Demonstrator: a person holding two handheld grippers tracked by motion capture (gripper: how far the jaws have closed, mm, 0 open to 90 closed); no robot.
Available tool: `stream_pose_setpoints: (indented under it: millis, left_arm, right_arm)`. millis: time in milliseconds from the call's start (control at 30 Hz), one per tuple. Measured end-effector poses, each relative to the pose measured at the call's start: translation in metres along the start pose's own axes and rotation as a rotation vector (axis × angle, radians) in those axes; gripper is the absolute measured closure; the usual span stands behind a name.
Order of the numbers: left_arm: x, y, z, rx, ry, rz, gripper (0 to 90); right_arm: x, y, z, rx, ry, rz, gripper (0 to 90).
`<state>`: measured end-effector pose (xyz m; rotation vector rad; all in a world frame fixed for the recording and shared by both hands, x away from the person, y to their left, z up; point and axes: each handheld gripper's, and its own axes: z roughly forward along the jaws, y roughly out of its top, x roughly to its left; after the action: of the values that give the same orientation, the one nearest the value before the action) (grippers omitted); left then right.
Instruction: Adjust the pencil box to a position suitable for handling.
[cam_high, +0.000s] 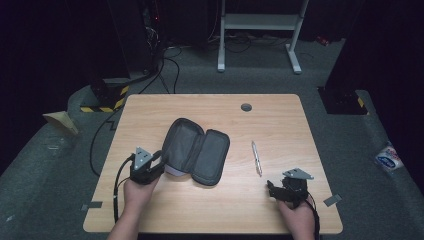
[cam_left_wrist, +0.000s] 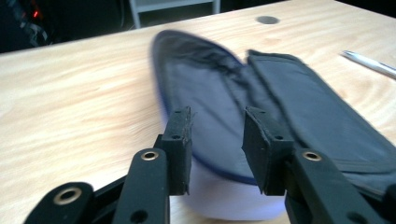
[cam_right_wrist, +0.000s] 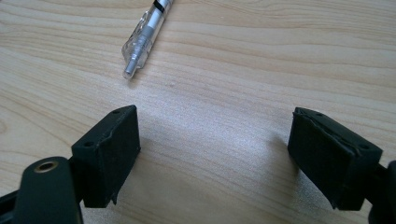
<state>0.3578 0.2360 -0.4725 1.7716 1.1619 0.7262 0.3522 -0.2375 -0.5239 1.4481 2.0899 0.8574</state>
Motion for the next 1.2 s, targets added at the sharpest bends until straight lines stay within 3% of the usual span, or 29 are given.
stream_pose_setpoints:
  millis: [133,267,567,767,900,1067,1200]
  left_arm:
    - [0.007,-0.006,0.008,0.044,0.009,-0.029,59.3]
    - [0.010,-0.012,0.014,0.093,0.015,-0.033,64.2]
    - [0.011,-0.022,0.014,0.152,-0.033,-0.037,66.7]
    - [-0.002,-0.027,0.011,0.149,-0.117,-0.044,67.1]
    - [-0.016,-0.027,0.010,0.150,-0.158,-0.022,66.9]
    - [-0.032,-0.028,0.010,0.147,-0.182,0.019,66.1]
    - [-0.040,-0.028,0.009,0.144,-0.191,0.039,65.8]
  right_arm:
    - [0.000,0.000,0.000,-0.001,0.000,-0.002,16.3]
    - [0.000,0.000,0.000,0.000,0.000,0.000,16.4]
    - [0.000,0.000,0.000,0.000,0.000,-0.002,16.4]
    - [0.001,-0.002,-0.002,-0.005,-0.001,-0.001,17.9]
    - [0.002,-0.003,-0.005,-0.004,0.004,-0.005,21.8]
    - [0.007,-0.003,-0.010,-0.045,0.021,-0.022,26.9]
    - [0.022,0.001,-0.019,-0.113,0.062,-0.040,31.9]
